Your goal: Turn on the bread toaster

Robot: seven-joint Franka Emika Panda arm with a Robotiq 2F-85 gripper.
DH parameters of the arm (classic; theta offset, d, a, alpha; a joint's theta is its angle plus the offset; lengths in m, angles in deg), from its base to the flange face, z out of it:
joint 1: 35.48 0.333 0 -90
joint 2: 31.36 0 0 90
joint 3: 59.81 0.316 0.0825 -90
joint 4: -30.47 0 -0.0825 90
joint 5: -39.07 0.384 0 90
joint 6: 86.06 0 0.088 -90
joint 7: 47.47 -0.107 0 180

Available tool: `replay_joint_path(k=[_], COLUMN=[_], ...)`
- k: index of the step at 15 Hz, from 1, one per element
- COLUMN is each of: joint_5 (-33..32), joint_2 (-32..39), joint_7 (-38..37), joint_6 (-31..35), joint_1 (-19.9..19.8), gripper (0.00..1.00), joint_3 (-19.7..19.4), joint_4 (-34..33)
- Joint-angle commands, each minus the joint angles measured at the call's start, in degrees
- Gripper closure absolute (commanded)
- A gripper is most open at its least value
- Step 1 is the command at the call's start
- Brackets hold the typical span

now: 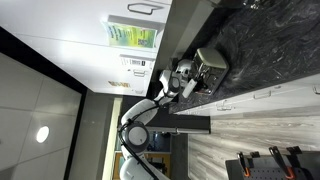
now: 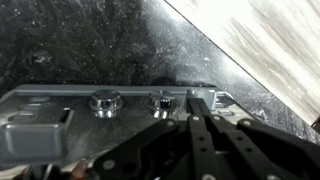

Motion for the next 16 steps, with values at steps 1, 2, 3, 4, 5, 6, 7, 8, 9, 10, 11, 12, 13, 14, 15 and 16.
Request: replay_joint_path(k=[1, 2, 3, 4, 5, 6, 7, 8, 9, 10, 11, 12, 13, 14, 15, 16], joint_5=[-2.9, -4.0, -5.2, -6.6, -7.9, -8.5, -9.3, -10.4, -11.6, -13.0, -14.8, -16.7, -19.2, -20.5, -22.3, -23.6], joint_2=[-0.7, -2.5, -3.8, -5.2, -6.7, -7.7, -9.0, -10.3, -11.6, -12.9, -14.5, -15.8, -17.4, -18.7, -20.0, -21.1], joint_7=[-2.3, -3.0, -3.8, -4.7, -5.4, -6.0, -6.9, -8.3, -9.6, -11.2, -13.2, -15.2, -17.9, -19.4, -21.4, -22.8], joint_6=[3.4, 4.3, 5.1, 6.0, 7.0, 7.9, 9.1, 10.5, 11.6, 12.9, 14.2, 15.1, 16.1, 16.1, 16.2, 15.9], joint_1=[3.2, 3.9, 4.5, 5.2, 6.2, 7.0, 8.2, 9.5, 10.7, 11.8, 12.9, 13.8, 14.8, 15.1, 15.6, 15.8], gripper=[1.0, 1.0, 1.0, 1.0, 1.0, 1.0, 1.0, 1.0, 1.0, 1.0, 1.0, 1.0, 1.0, 1.0, 1.0, 1.0], joint_3=[-0.6, -0.6, -0.6, -0.6, -0.6, -0.4, -0.3, -0.4, -0.6, -0.8, -1.3, -1.8, -2.4, -2.4, -2.7, -2.7], joint_4=[2.3, 3.9, 5.2, 6.8, 8.6, 9.9, 11.5, 12.9, 14.3, 15.7, 17.2, 18.4, 19.9, 21.0, 22.1, 23.0])
